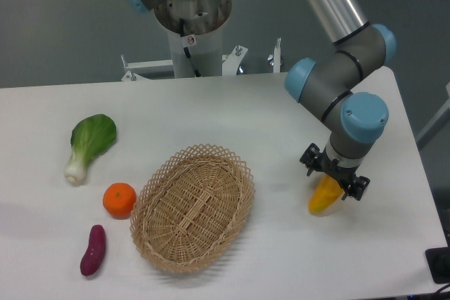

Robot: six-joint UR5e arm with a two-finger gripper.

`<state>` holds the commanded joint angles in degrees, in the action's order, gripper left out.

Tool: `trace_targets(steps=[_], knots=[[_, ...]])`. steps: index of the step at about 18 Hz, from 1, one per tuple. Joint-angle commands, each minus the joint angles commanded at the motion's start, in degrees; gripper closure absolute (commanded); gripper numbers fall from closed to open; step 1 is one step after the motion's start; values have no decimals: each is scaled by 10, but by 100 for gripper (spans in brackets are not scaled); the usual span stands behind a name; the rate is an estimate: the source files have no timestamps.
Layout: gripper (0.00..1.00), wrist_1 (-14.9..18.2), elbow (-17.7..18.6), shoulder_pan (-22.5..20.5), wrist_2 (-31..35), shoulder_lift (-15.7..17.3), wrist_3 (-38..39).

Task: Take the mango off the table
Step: 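Close the gripper around the yellow mango, then lift the held mango up off the table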

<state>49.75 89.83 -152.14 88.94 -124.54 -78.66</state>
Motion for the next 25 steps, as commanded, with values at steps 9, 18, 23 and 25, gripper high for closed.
trace_targets(steps=[9, 18, 23, 25], knots=[[17, -1, 18, 8, 4, 0, 0], [50, 2, 13, 11, 6, 6, 20], [51, 9, 10, 7, 5, 25, 18], [52, 14, 10, 4, 5, 32, 18]])
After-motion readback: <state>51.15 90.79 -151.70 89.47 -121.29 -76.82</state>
